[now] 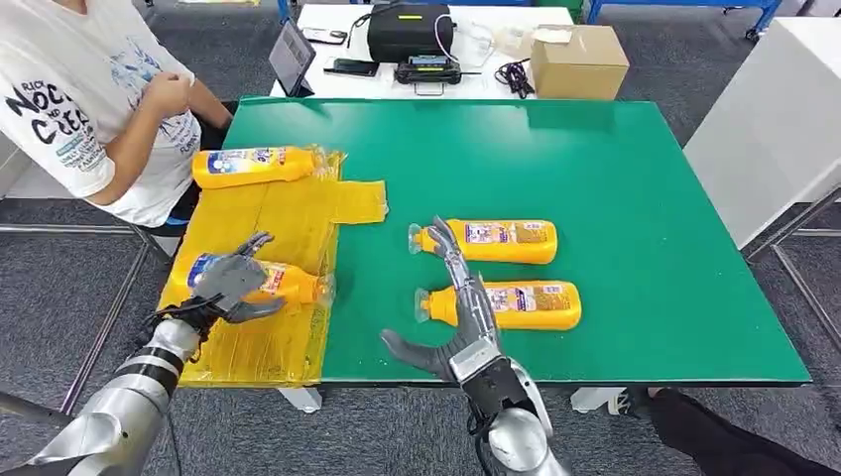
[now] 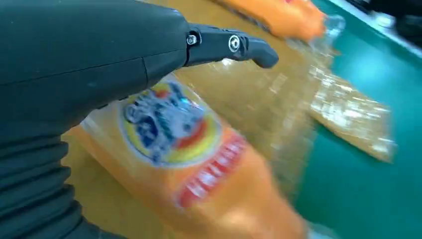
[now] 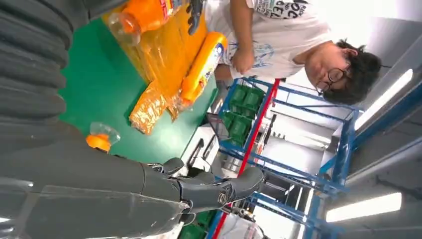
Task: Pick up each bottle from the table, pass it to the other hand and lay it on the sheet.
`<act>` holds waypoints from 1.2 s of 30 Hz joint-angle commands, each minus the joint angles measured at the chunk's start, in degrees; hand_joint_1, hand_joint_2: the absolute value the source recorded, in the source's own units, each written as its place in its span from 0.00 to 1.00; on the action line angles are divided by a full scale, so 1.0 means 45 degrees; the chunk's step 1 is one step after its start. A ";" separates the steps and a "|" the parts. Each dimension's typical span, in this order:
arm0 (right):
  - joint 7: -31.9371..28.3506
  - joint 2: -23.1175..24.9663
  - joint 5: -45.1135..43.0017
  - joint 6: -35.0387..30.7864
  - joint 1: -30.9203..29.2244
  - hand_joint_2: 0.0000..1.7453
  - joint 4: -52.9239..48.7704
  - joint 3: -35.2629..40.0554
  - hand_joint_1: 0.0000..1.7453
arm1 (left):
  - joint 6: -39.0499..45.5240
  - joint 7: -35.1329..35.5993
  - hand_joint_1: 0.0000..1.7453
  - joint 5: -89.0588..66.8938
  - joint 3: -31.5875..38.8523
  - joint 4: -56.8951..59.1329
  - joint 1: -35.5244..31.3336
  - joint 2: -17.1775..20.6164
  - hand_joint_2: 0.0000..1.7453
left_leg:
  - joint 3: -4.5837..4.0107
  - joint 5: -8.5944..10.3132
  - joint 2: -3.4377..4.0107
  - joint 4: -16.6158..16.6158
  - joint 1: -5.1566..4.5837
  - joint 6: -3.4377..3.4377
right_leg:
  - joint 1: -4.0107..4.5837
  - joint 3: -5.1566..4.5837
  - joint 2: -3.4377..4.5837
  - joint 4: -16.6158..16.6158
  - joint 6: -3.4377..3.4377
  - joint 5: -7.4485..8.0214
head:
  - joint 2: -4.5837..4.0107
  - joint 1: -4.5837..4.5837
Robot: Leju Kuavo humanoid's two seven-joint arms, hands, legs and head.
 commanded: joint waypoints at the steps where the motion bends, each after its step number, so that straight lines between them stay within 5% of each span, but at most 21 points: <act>1: -0.0041 -0.0149 -0.0143 0.0068 -0.0660 1.00 0.1358 0.0075 0.00 | -0.0941 0.0111 0.00 0.0976 0.0525 0.0846 0.0715 -0.0075 0.00 | 0.0038 -0.0001 0.0045 -0.0015 0.0003 -0.0016 | 0.0005 0.0024 0.0040 -0.0015 -0.0018 0.0011 | 0.0000 -0.0005; 8: -0.0076 -0.0157 -0.0258 0.0173 -0.0855 1.00 0.1901 0.0154 0.00 | -0.3850 -0.0464 0.00 0.3858 0.1174 0.0853 0.0978 0.0190 0.00 | 0.0058 0.0004 0.0064 -0.0024 0.0007 -0.0025 | 0.0008 0.0043 0.0056 -0.0019 -0.0022 0.0017 | 0.0000 -0.0010; 26: -0.0084 -0.0144 -0.0265 0.0165 -0.0737 1.00 0.1822 0.0161 0.00 | -0.3654 -0.0723 0.00 0.4813 0.1219 0.0232 0.1108 -0.0145 0.00 | 0.0036 0.0004 0.0062 -0.0017 0.0016 -0.0032 | 0.0018 0.0024 0.0052 -0.0016 -0.0031 0.0016 | 0.0000 -0.0005; 29: -0.0095 -0.0093 -0.0138 0.0018 -0.0559 1.00 0.1620 0.0143 0.00 | -0.0839 -0.1935 0.00 0.6032 0.1538 -0.1062 0.1170 -0.0874 0.00 | 0.0033 0.0001 0.0068 -0.0015 0.0027 -0.0037 | 0.0029 0.0026 0.0055 -0.0026 -0.0038 0.0019 | 0.0000 -0.0005; 32: 0.0087 -0.0104 0.0184 -0.0436 -0.0354 1.00 0.1355 0.0116 0.00 | 0.5593 -0.2905 0.00 0.5320 0.1141 -0.3362 0.1425 -0.1768 0.00 | -0.0001 0.0009 0.0002 0.0006 0.0018 -0.0022 | 0.0019 0.0007 -0.0009 -0.0002 -0.0019 0.0005 | 0.0000 -0.0005; 33: 0.0176 -0.0102 0.0376 -0.0750 -0.0357 1.00 0.1386 0.0073 0.00 | 0.5972 -0.2844 0.00 0.5955 0.1171 -0.4176 0.1632 -0.2001 1.00 | -0.0032 0.0002 0.0001 0.0029 0.0039 -0.0033 | 0.0041 -0.0014 -0.0020 0.0003 -0.0034 0.0002 | 0.0000 -0.0005; 36: 0.0640 -0.0415 0.1472 -0.1477 -0.0632 1.00 0.1892 0.0162 0.00 | 0.6579 -0.3031 0.00 0.7355 0.0292 -0.6728 0.2594 -0.2181 1.00 | -0.0060 0.0010 0.0015 0.0020 0.0026 -0.0022 | 0.0027 -0.0060 -0.0003 0.0002 -0.0018 0.0012 | 0.0000 -0.0005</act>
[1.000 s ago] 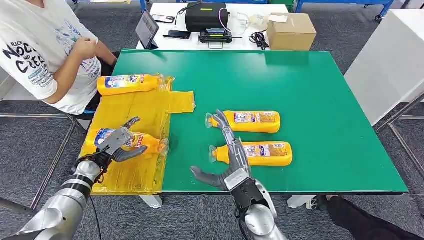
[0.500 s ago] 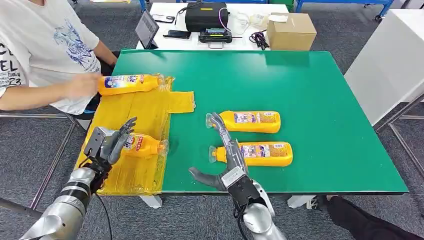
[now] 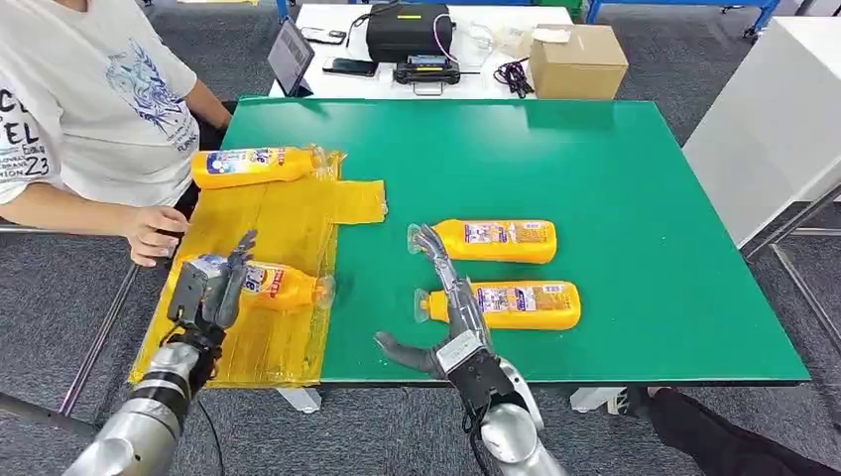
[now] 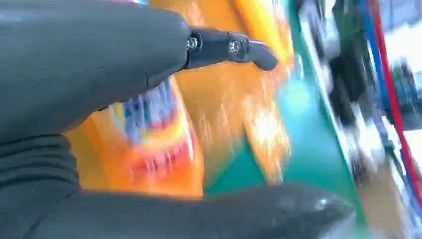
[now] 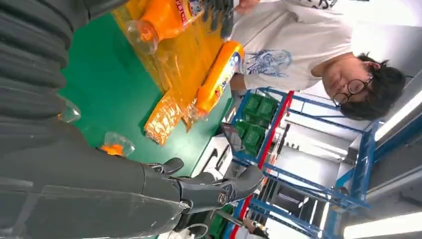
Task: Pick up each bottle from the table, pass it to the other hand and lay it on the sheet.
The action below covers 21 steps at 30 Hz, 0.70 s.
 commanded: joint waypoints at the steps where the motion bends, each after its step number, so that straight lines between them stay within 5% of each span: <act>1: 0.0799 -0.0625 0.1716 -0.1456 -0.0471 1.00 0.0976 0.0158 0.00 | 0.4891 -0.0859 0.00 0.2154 -0.0983 -0.6149 0.1687 -0.1564 1.00 | -0.0039 -0.0022 0.0037 0.0027 0.0035 -0.0023 | 0.0037 -0.0034 0.0019 -0.0005 -0.0030 0.0000 | 0.0000 -0.0005; 4: 0.1350 -0.1035 0.2586 -0.1796 -0.0762 1.00 0.1488 -0.0040 0.00 | 0.4574 -0.0859 0.00 0.3302 -0.1093 -0.7314 0.2144 -0.1755 1.00 | -0.0050 -0.0007 0.0038 0.0002 0.0019 -0.0004 | 0.0020 -0.0041 0.0016 -0.0019 -0.0015 0.0008 | 0.0000 -0.0005; 5: 0.1492 -0.1115 0.2676 -0.1788 -0.0843 1.00 0.1620 -0.0133 0.00 | 0.4452 -0.0859 0.00 0.3580 -0.1100 -0.7553 0.2274 -0.1797 0.00 | -0.0046 -0.0014 0.0031 0.0004 0.0025 -0.0008 | 0.0027 -0.0030 0.0008 -0.0022 -0.0019 0.0001 | 0.0000 -0.0005; 6: 0.3277 -0.2160 0.4455 -0.2330 -0.1769 1.00 0.2196 -0.0271 0.00 | 0.3634 -0.0859 0.00 0.4337 -0.1367 -0.8499 0.2783 -0.1933 0.00 | -0.0035 -0.0030 0.0052 0.0013 0.0033 -0.0011 | 0.0036 -0.0020 0.0025 -0.0023 -0.0024 -0.0005 | 0.0000 -0.0005; 21: 0.3103 -0.2312 0.4576 -0.1524 -0.2184 1.00 0.2533 -0.1026 0.00 | 0.3588 -0.0859 0.00 0.4586 -0.1572 -0.8852 0.3089 -0.1996 0.00 | -0.0129 -0.0006 0.0037 0.0009 -0.0001 -0.0003 | 0.0005 -0.0127 0.0015 -0.0004 -0.0004 0.0004 | 0.0000 -0.0010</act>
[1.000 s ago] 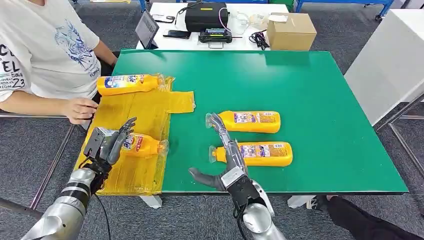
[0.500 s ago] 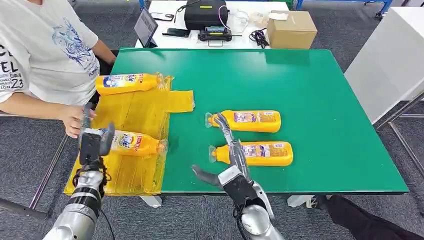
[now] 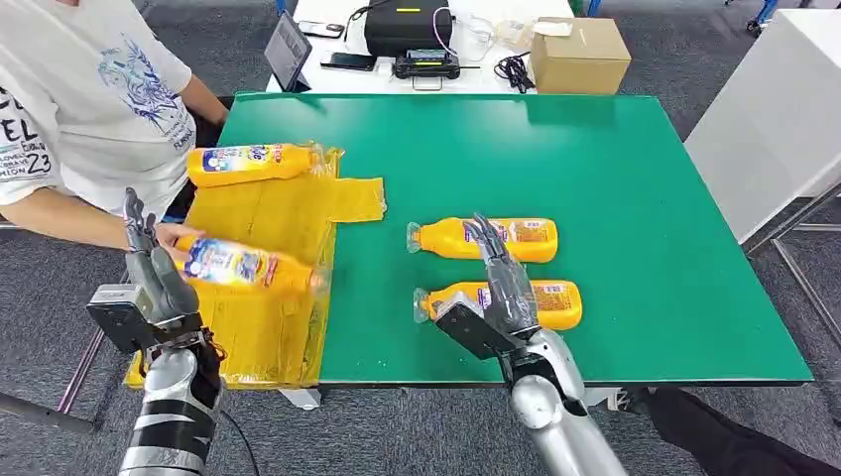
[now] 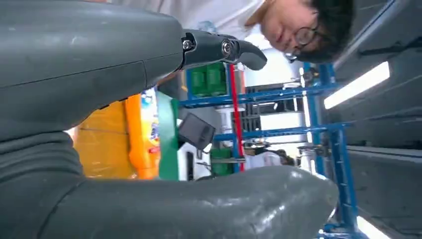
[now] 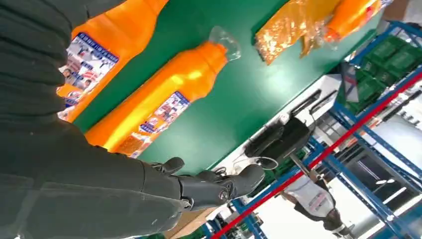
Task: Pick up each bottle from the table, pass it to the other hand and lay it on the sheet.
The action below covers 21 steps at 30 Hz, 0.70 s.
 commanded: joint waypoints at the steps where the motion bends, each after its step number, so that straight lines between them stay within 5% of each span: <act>1: 0.0009 -0.0368 0.0006 0.0078 -0.0593 1.00 0.0988 -0.0200 0.00 | -0.0002 -0.0229 0.00 0.0088 -0.0173 -0.0232 -0.0048 -0.0069 0.00 | 0.0030 -0.0018 0.0027 0.0005 0.0022 -0.0022 | 0.0025 0.0029 0.0018 -0.0005 -0.0028 -0.0007 | 0.0000 0.0000; 4: 0.0009 -0.0368 0.0006 0.0078 -0.0593 1.00 0.0988 -0.0200 0.00 | -0.0002 -0.0229 0.00 0.0088 -0.0173 -0.0232 -0.0048 -0.0069 0.00 | 0.0030 -0.0018 0.0027 0.0005 0.0022 -0.0022 | 0.0025 0.0029 0.0018 -0.0005 -0.0028 -0.0007 | 0.0000 0.0000; 5: 0.0009 -0.0368 0.0006 0.0078 -0.0593 1.00 0.0988 -0.0200 0.00 | -0.0002 -0.0229 0.00 0.0088 -0.0173 -0.0232 -0.0048 -0.0069 1.00 | 0.0035 -0.0022 0.0030 0.0007 0.0025 -0.0025 | 0.0028 0.0035 0.0021 -0.0005 -0.0031 -0.0009 | 0.0000 0.0000; 17: 0.2129 -0.2408 0.1451 0.2536 -0.2862 1.00 0.4282 0.0653 0.00 | -0.1323 0.0907 0.00 -0.0201 -0.1187 -0.0188 0.0943 0.0090 1.00 | 0.0036 -0.0015 0.0029 -0.0009 0.0006 -0.0021 | 0.0008 0.0045 0.0023 -0.0020 -0.0024 -0.0002 | 0.0000 0.0005; 18: 0.1945 -0.2985 0.0275 0.4314 -0.2975 1.00 0.4923 0.0717 0.00 | -0.1797 0.1470 0.00 -0.0496 -0.1643 0.0539 0.0931 0.0163 1.00 | 0.0027 -0.0008 0.0017 -0.0011 -0.0001 -0.0015 | 0.0000 0.0034 0.0012 -0.0017 -0.0016 0.0000 | 0.0000 0.0000; 21: 0.0845 -0.3485 -0.0222 0.4370 -0.3382 1.00 0.6291 0.1012 0.00 | -0.1648 0.0774 0.00 -0.0475 -0.1787 0.1822 0.0603 -0.0001 1.00 | 0.0077 -0.0008 -0.0021 -0.0028 0.0010 -0.0020 | 0.0013 0.0103 -0.0029 -0.0050 -0.0024 -0.0007 | 0.0000 0.0000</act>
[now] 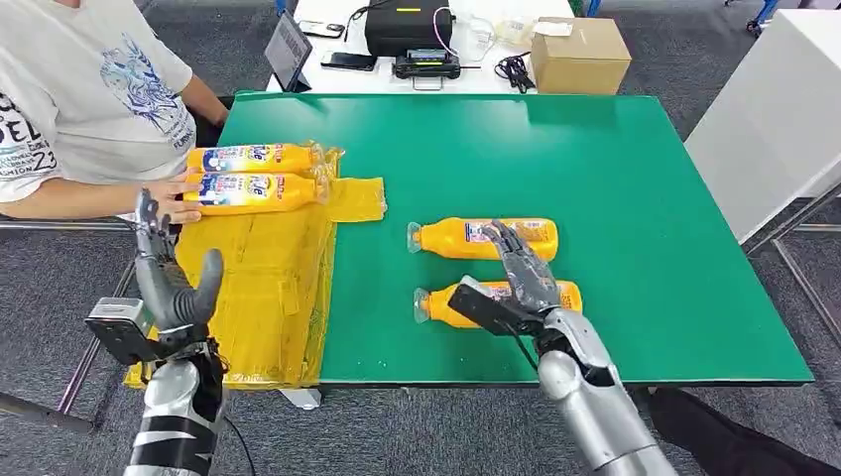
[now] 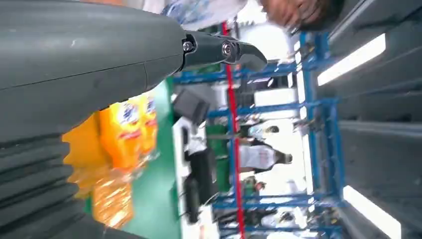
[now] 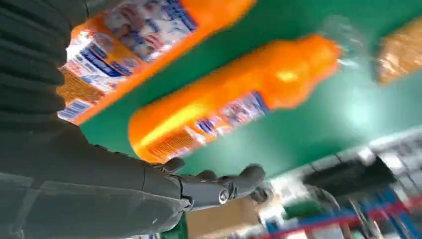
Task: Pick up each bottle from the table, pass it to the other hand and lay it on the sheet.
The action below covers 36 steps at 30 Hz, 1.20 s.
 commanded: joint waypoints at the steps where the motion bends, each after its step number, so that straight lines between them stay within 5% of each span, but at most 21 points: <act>1: -0.1138 -0.2073 -0.1585 0.2130 -0.1817 1.00 0.4303 0.1198 0.00 | -0.0416 0.0009 0.00 -0.0322 -0.1098 0.3049 -0.0374 0.0079 1.00 | 0.0061 -0.0003 -0.0013 -0.0024 0.0002 -0.0011 | 0.0004 0.0065 -0.0018 -0.0029 -0.0016 -0.0007 | 0.0000 -0.0010; 13: -0.0455 -0.4328 -0.2945 0.4201 -0.3650 1.00 0.3528 0.3815 0.00 | -0.0656 0.0087 0.00 -0.0353 -0.1346 0.3206 -0.0467 0.0239 1.00 | 0.0019 -0.0018 0.0003 0.0013 0.0005 -0.0019 | 0.0008 0.0026 0.0000 0.0004 -0.0024 -0.0011 | 0.0000 -0.0005; 23: -0.0410 -0.4389 -0.3048 0.4240 -0.3749 1.00 0.3504 0.4052 0.00 | -0.0643 0.0063 0.00 -0.0361 -0.1314 0.3211 -0.0478 0.0261 1.00 | 0.0041 -0.0036 0.0035 0.0023 0.0018 -0.0034 | 0.0023 0.0042 0.0029 0.0013 -0.0042 -0.0018 | 0.0000 -0.0010; 36: 0.0869 -0.7088 -0.5519 0.6097 -0.5035 1.00 0.0790 0.6068 0.00 | -0.1026 -0.0233 0.00 0.0009 -0.1164 0.3430 -0.0585 -0.0094 1.00 | 0.0007 -0.0022 0.0003 0.0025 -0.0005 -0.0018 | -0.0003 0.0014 0.0004 0.0020 -0.0022 -0.0015 | 0.0000 -0.0010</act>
